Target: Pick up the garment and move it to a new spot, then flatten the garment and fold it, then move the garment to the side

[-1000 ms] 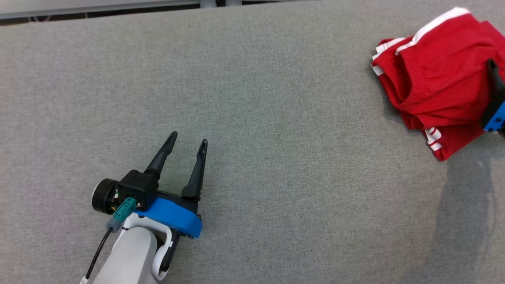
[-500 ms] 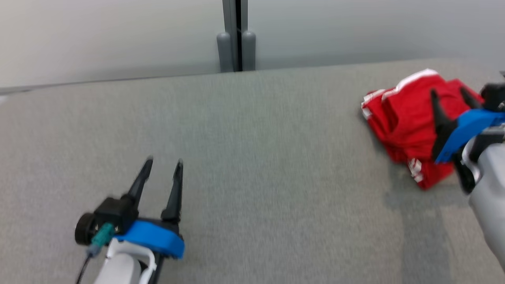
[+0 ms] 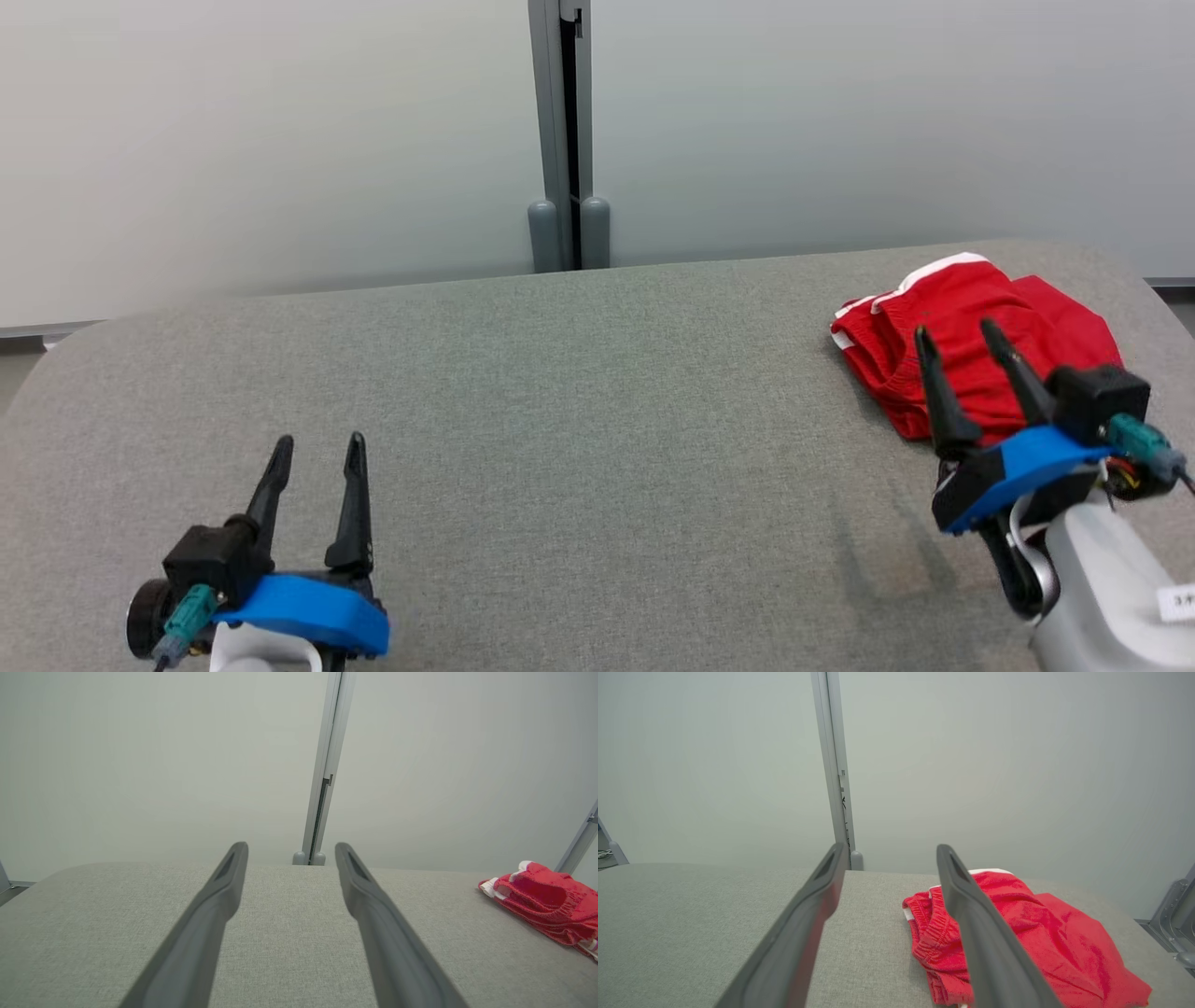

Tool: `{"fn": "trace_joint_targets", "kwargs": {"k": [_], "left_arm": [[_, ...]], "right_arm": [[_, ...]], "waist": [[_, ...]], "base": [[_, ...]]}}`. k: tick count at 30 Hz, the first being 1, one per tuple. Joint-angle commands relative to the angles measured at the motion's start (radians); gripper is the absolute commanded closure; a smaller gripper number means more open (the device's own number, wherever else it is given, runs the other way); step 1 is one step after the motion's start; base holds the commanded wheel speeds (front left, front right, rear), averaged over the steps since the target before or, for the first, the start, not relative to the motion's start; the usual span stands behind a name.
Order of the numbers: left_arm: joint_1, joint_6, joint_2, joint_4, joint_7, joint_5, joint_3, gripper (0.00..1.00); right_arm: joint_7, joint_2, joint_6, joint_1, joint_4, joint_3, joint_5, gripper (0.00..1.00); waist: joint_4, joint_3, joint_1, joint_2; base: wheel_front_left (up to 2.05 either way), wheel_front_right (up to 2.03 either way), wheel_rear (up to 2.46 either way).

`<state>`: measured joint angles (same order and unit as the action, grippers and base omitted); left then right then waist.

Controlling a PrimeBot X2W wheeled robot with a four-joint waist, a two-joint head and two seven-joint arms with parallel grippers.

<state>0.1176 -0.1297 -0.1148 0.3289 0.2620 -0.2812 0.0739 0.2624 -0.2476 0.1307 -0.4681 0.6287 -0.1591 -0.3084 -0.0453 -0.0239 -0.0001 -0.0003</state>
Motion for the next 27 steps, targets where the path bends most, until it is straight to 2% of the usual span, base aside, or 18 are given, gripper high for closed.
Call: {"fn": "trace_joint_targets", "kwargs": {"k": [1, 8, 12, 17, 27], "left_arm": [[-0.018, 0.007, -0.005, 0.028, 0.004, 0.019, 0.003, 0.00], [-0.024, 0.004, 0.014, 0.060, 0.004, 0.015, -0.011, 0.00], [-0.042, 0.004, 0.022, 0.059, 0.004, 0.021, -0.037, 0.00], [-0.072, 0.003, 0.033, 0.052, 0.004, 0.039, -0.056, 0.00], [-0.063, -0.003, 0.044, 0.058, 0.004, 0.066, -0.055, 0.00]], "right_arm": [[0.002, 0.013, 0.000, 0.051, -0.024, 0.014, 0.000, 0.00], [0.003, 0.077, 0.000, 0.224, -0.146, 0.093, 0.021, 0.00], [0.003, 0.111, 0.000, 0.284, -0.186, 0.101, 0.031, 0.00], [0.003, 0.141, 0.000, 0.313, -0.220, 0.112, 0.048, 0.00], [0.003, 0.144, 0.000, 0.309, -0.228, 0.101, 0.072, 0.00]], "waist": [[0.005, -0.005, 0.0001, 0.0003], [0.004, -0.016, 0.0001, 0.0003], [-0.008, -0.017, 0.0001, 0.0003], [-0.018, -0.018, 0.0001, 0.0003], [-0.002, -0.019, 0.0001, 0.0003]], "base": [[0.00, 0.00, 0.00], [0.00, 0.00, 0.00], [0.00, 0.00, 0.00], [0.00, 0.00, 0.00], [0.00, 0.00, 0.00]]}}
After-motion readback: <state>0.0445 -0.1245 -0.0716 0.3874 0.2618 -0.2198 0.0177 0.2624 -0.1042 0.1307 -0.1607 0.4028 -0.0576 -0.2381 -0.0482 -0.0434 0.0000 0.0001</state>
